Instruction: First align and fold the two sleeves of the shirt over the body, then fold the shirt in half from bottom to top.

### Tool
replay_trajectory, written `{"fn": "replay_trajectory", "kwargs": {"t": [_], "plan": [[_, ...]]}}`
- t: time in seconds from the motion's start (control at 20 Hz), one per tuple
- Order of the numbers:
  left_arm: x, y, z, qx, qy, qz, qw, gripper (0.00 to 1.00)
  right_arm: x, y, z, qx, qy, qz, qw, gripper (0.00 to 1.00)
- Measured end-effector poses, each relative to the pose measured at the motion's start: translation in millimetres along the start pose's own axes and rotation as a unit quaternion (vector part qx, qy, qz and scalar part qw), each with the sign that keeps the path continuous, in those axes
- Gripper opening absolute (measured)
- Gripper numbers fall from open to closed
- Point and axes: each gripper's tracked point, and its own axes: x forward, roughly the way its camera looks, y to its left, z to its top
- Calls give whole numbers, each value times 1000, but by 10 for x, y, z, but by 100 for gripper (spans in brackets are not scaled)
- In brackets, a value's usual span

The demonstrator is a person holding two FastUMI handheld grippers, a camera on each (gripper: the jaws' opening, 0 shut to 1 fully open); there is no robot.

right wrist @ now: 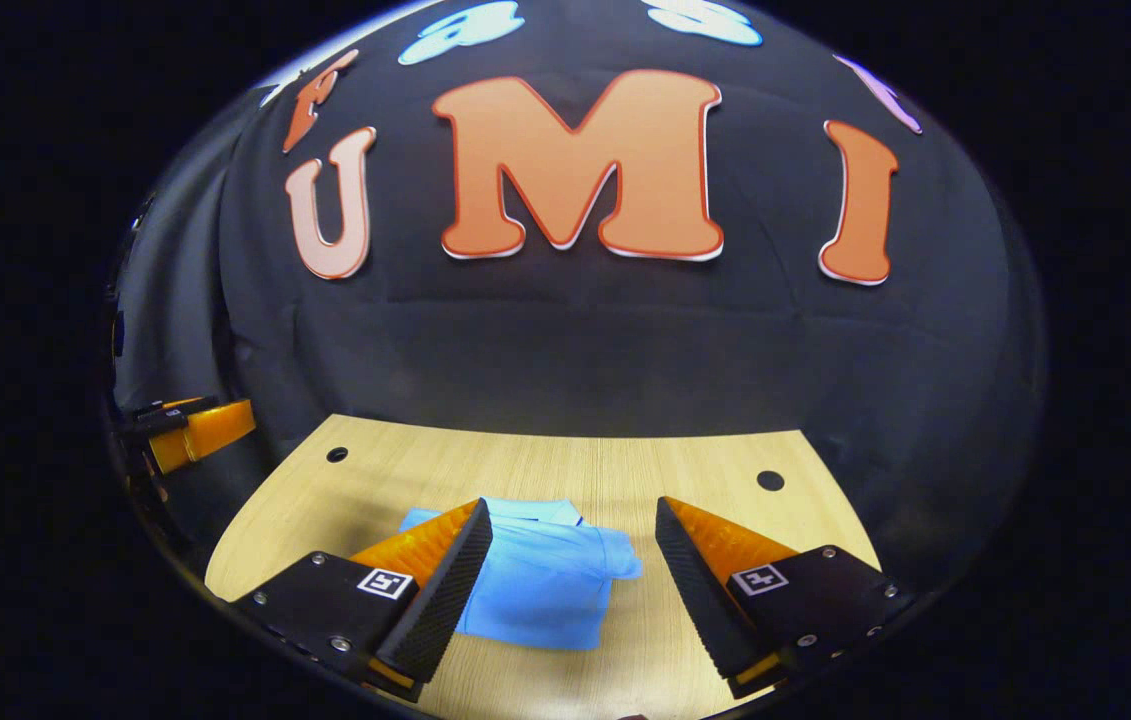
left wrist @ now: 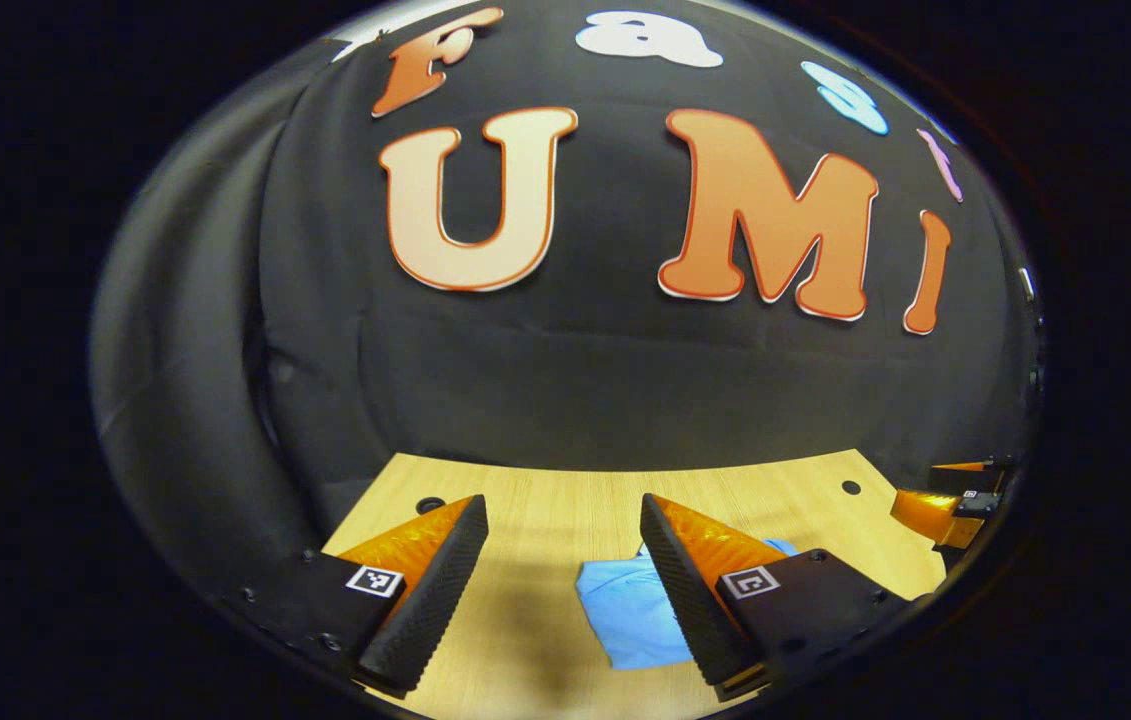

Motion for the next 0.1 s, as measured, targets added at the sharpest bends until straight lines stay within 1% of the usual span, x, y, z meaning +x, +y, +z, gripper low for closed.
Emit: {"fn": "replay_trajectory", "kwargs": {"t": [0.1], "plan": [[-316,98,84,4,-20,1,1000,99,-279,49,8,1,-16,-6,1000,100]]}}
